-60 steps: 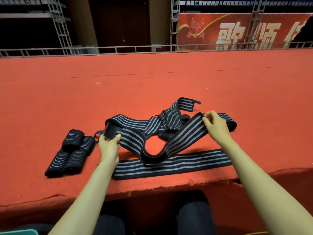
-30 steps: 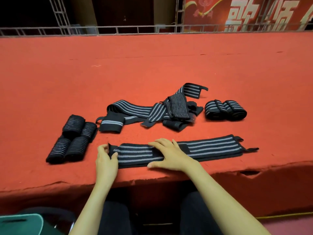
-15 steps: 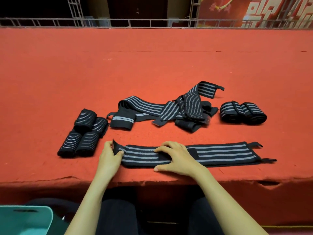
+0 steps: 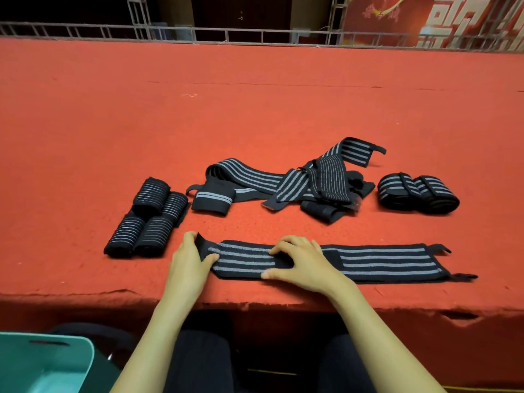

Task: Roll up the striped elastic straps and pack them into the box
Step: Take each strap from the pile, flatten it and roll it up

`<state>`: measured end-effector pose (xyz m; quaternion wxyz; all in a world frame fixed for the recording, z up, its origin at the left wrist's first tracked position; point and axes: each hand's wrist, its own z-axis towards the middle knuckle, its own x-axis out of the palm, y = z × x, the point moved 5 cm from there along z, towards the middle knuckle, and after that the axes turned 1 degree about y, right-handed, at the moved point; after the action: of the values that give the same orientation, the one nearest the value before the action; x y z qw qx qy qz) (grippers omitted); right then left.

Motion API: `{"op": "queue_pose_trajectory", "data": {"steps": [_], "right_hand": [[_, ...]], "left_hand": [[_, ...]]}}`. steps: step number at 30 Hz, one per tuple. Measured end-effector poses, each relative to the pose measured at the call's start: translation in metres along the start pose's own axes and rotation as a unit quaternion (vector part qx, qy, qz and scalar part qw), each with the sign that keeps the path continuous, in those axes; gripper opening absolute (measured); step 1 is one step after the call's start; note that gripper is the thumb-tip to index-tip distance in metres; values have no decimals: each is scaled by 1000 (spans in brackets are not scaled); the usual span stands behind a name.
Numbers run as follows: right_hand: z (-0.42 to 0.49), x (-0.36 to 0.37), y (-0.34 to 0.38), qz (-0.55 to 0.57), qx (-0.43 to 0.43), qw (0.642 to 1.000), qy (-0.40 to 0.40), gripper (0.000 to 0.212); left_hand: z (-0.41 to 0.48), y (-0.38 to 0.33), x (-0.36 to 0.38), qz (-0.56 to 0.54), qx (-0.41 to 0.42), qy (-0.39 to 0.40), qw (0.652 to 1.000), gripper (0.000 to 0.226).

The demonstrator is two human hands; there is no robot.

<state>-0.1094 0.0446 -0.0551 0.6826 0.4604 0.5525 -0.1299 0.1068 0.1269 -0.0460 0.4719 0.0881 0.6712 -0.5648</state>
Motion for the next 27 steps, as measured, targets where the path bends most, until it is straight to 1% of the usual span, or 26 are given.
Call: {"op": "queue_pose_trajectory", "data": {"steps": [1,2,3,5,7,9,11,13,15,18,19,21,23,25,27], "right_hand": [[4,0,7,-10,-5,1000,-10,57],[8,1,17,-15,-18,1000,-17,52],[12,4,27,-8,-37,999,-13,50],[21,14,46,23,-72,997,18,54],[31,25,59,31,-94,994,38,57],[38,35,61,23,-95,994,41,56],[38,42,58,18,-90,995,29,54],[35,45,55,14,-86,996,12,52],[33,46,53,7,-85,996,5,51],[33,45,54,7,-83,997,0,51],[32,45,54,7,-83,996,-2,51],[32,46,54,4,-86,996,-7,51],[31,46,53,1,-88,996,-13,51],[31,46,54,1,-88,996,-16,51],[31,45,54,4,-88,996,-18,52]], "left_hand": [[0,0,-2,23,0,-3,1000,54],[1,0,-3,47,1,-6,999,54],[1,1,-4,66,-1,-8,998,55],[2,3,-5,77,-17,-7,997,54],[3,4,-7,67,-34,-11,997,47],[3,5,-7,80,-40,-14,996,40],[5,8,-5,101,-38,-18,994,39],[5,11,-5,92,-48,-30,994,43],[4,13,-3,101,-69,-34,992,52],[2,14,-2,182,-111,-21,977,65],[2,14,-2,192,-124,-14,973,66],[5,16,-1,175,-149,7,973,66],[7,17,-2,120,-149,1,982,53],[5,14,-4,1,-114,-43,993,32],[-4,8,-6,-112,-71,-86,987,25]]}}
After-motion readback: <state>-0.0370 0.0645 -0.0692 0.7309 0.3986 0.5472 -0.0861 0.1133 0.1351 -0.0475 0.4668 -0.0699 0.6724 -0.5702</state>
